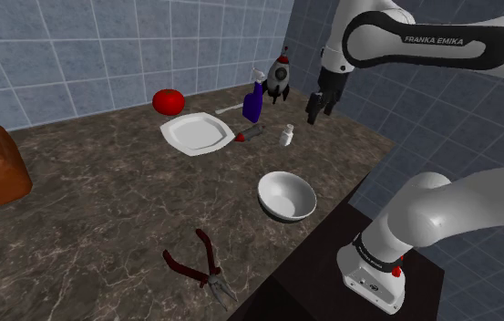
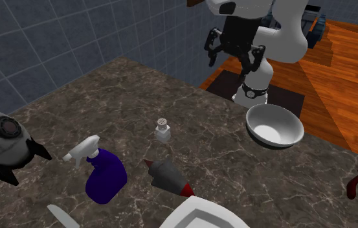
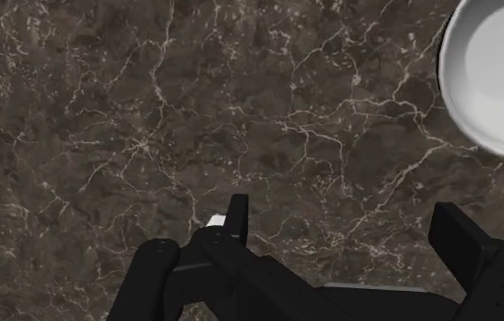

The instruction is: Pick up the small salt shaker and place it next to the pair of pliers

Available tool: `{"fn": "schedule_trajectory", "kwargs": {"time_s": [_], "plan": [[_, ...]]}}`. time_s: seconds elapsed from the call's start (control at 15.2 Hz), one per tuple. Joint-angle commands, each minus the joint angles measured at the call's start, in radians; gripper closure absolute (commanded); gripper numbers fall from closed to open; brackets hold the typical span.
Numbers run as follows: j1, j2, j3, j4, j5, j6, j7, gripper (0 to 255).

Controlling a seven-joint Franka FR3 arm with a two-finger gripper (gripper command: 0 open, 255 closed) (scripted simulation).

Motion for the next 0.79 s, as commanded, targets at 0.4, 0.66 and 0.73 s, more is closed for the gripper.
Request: {"fn": "schedule_trajectory", "kwargs": {"time_s": [0.4,0.66,0.73], "plan": [[-0.037,0.245,-0.088,0.044,-0.042,0.228,-0.087,0],[-0.050,0.384,-0.125,0.098,-0.042,0.325,-0.130,0],[-0.053,0.419,-0.133,0.114,-0.040,0.347,-0.141,0]]}}
